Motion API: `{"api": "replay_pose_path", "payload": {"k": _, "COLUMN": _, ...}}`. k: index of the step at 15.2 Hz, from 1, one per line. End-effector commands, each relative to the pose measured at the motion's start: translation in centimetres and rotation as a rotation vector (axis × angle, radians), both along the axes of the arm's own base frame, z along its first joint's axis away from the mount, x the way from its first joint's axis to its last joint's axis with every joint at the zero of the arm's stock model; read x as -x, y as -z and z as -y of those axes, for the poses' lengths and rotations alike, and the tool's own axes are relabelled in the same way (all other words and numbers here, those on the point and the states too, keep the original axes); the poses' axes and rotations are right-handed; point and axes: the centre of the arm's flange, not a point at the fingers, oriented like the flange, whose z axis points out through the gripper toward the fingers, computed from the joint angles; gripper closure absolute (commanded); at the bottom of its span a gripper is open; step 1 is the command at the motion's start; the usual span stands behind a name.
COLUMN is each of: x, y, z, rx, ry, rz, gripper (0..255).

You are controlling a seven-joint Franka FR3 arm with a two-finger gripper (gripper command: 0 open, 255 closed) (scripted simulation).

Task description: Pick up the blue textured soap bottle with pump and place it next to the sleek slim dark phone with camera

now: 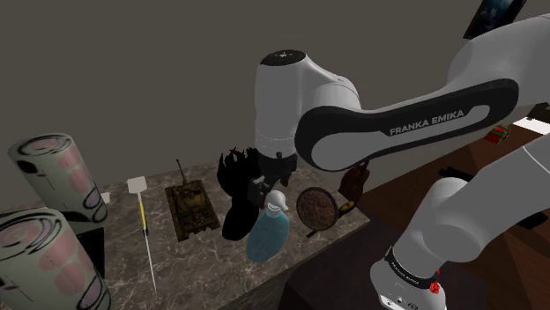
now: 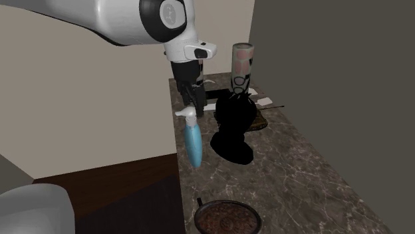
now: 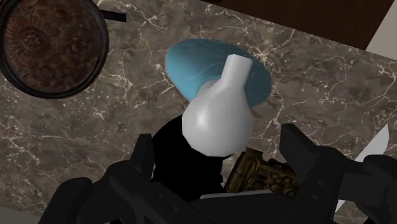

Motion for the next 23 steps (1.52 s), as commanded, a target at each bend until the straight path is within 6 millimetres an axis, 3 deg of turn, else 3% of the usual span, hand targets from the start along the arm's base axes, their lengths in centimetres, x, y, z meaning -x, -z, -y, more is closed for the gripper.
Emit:
{"api": "replay_pose_path", "payload": {"k": 1, "x": -0.1, "y": 0.9, "z": 0.1, "rx": 0.000, "ry": 0.000, "rz": 0.000, "gripper": 0}}
{"api": "replay_pose_path", "payload": {"k": 9, "x": -0.1, "y": 0.9, "z": 0.1, "rx": 0.000, "ry": 0.000, "rz": 0.000, "gripper": 0}}
{"api": "replay_pose_path", "payload": {"k": 10, "x": -0.1, "y": 0.9, "z": 0.1, "rx": 0.000, "ry": 0.000, "rz": 0.000, "gripper": 255}}
{"api": "replay_pose_path", "payload": {"k": 19, "x": -0.1, "y": 0.9, "z": 0.1, "rx": 0.000, "ry": 0.000, "rz": 0.000, "gripper": 255}}
{"api": "replay_pose_path", "payload": {"k": 23, "x": -0.1, "y": -1.2, "z": 0.1, "rx": 0.000, "ry": 0.000, "rz": 0.000, "gripper": 255}}
